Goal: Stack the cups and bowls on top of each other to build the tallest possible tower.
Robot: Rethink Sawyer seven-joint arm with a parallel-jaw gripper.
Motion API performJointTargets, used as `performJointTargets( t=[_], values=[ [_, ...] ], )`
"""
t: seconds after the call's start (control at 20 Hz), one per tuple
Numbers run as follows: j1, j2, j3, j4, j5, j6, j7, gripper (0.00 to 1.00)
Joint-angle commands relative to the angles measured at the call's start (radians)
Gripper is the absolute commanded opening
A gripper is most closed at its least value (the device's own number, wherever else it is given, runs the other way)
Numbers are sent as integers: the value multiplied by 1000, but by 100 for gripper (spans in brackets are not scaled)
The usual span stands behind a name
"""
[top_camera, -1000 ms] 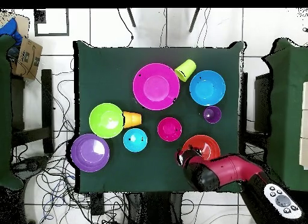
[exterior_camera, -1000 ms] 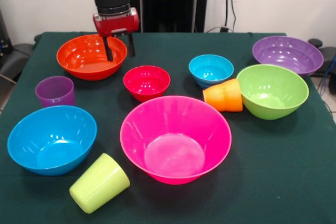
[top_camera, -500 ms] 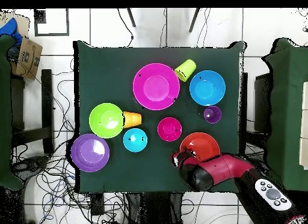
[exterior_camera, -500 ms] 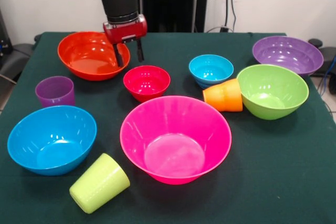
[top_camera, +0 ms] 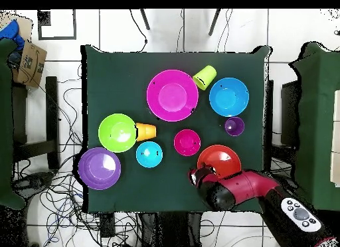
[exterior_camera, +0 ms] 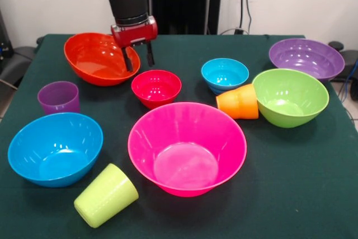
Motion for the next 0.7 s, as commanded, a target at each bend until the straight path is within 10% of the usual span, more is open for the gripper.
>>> performJointTargets(
  t=[0.05, 0.6, 0.65, 0.7],
  values=[
    [-8, -60, 43, -16, 2, 88, -109, 100],
    [-68, -110, 147, 22, 18, 140, -244, 100],
    [-73, -107, 157, 17, 33, 182, -263, 0],
    [-73, -106, 160, 13, 43, 205, -283, 0]
  ],
)
